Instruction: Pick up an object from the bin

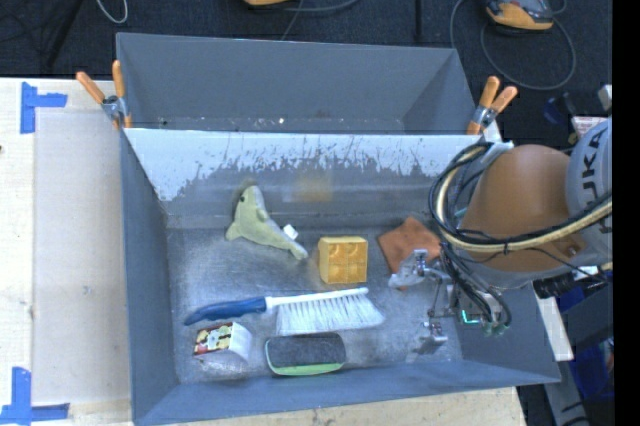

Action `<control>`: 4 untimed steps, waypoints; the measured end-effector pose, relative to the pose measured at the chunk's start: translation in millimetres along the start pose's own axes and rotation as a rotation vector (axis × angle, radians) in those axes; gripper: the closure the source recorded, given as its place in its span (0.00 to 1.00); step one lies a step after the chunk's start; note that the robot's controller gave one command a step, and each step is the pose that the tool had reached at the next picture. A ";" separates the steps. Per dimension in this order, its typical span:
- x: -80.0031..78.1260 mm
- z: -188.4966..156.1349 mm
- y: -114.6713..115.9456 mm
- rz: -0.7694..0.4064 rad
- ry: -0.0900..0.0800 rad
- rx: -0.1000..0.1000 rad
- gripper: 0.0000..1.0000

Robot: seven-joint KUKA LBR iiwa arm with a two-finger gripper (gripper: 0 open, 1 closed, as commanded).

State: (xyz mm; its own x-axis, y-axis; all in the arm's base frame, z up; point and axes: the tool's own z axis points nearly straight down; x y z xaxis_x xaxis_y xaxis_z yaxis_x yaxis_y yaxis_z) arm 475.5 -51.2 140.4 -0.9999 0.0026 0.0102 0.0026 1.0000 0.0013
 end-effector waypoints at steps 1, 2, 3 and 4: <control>-1.8 -2.9 0.0 -0.002 -0.007 0.001 0.00; -14.4 35.3 53.0 -0.015 -0.010 0.002 0.00; -44.9 61.3 77.6 0.093 -0.006 -0.002 0.00; -14.6 62.1 83.2 -0.295 -0.046 0.006 1.00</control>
Offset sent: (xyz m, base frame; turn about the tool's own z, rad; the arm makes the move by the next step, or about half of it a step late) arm 0.0225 0.1017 -0.0686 -0.0372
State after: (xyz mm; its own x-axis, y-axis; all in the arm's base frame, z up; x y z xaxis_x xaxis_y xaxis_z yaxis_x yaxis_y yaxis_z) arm 489.7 32.0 78.2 -0.9570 -0.2878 -0.0351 -0.2877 0.9577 -0.0081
